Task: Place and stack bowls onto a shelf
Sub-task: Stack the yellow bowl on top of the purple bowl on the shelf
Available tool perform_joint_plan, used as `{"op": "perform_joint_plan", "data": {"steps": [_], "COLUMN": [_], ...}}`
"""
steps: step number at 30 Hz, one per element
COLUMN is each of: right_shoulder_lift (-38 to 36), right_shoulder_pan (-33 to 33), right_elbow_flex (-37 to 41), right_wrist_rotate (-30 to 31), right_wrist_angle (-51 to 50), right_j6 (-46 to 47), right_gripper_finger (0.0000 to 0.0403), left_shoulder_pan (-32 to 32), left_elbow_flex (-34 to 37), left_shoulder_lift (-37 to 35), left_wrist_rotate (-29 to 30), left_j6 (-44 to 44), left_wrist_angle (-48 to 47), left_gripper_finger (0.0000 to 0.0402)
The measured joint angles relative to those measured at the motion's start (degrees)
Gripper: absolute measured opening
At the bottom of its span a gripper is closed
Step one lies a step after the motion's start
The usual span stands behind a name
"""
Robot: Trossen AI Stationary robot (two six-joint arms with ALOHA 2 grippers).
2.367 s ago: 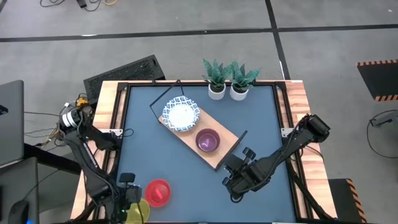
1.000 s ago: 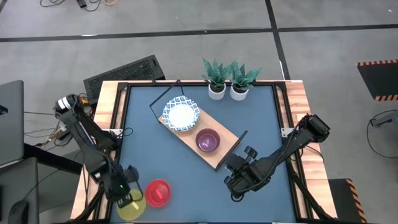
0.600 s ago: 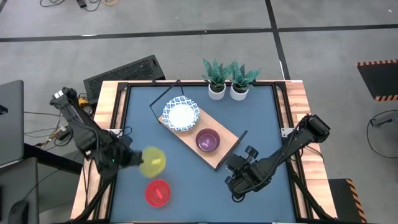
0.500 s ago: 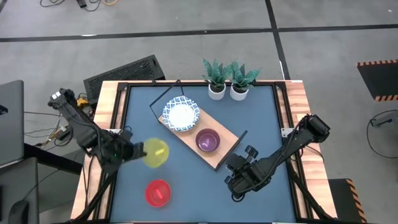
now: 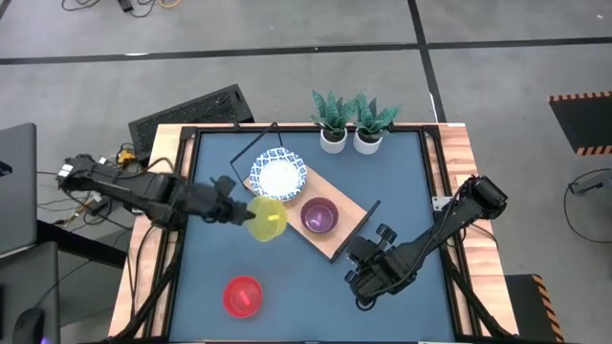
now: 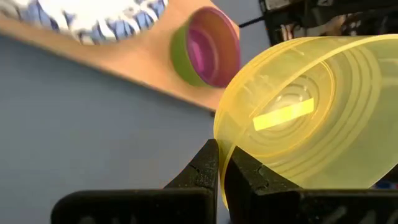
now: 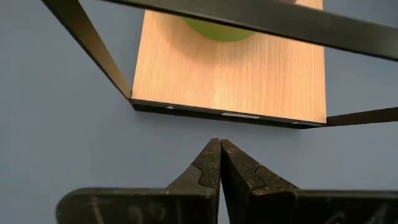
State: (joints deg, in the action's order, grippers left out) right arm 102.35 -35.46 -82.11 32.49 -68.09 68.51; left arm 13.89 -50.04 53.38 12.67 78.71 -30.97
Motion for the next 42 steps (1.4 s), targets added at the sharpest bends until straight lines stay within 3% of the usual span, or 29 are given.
{"op": "perform_joint_plan", "data": {"steps": [8, 16, 22, 30, 42], "right_shoulder_lift": [0.02, 0.01, 0.02, 0.02, 0.02], "right_shoulder_pan": [-0.02, -0.02, -0.02, -0.02, -0.02], "right_elbow_flex": [-0.01, 0.0, -0.02, -0.02, -0.02], "right_wrist_rotate": [0.02, 0.02, 0.07, 0.21, 0.2], "right_wrist_angle": [0.19, 0.37, 0.37, 0.49, 1.31], "right_j6": [0.0, 0.02, 0.02, 0.44, 0.5], "right_gripper_finger": [0.0031, 0.0031, 0.0031, 0.0031, 0.0031], "left_shoulder_pan": [-15.03, -23.88, -26.92, -29.3, -30.03], "left_elbow_flex": [-0.02, -0.4, -9.08, -27.62, -50.2], "left_shoulder_lift": [3.26, 10.02, 17.11, 29.58, 50.65], "left_wrist_rotate": [-10.89, -21.83, -26.16, -30.33, -29.77], "left_j6": [-13.62, -22.67, -34.25, -59.56, -87.51], "left_wrist_angle": [8.19, 20.02, 19.05, 7.75, -12.92], "left_gripper_finger": [0.0, 0.0, 0.0, 0.0, 0.0]}}
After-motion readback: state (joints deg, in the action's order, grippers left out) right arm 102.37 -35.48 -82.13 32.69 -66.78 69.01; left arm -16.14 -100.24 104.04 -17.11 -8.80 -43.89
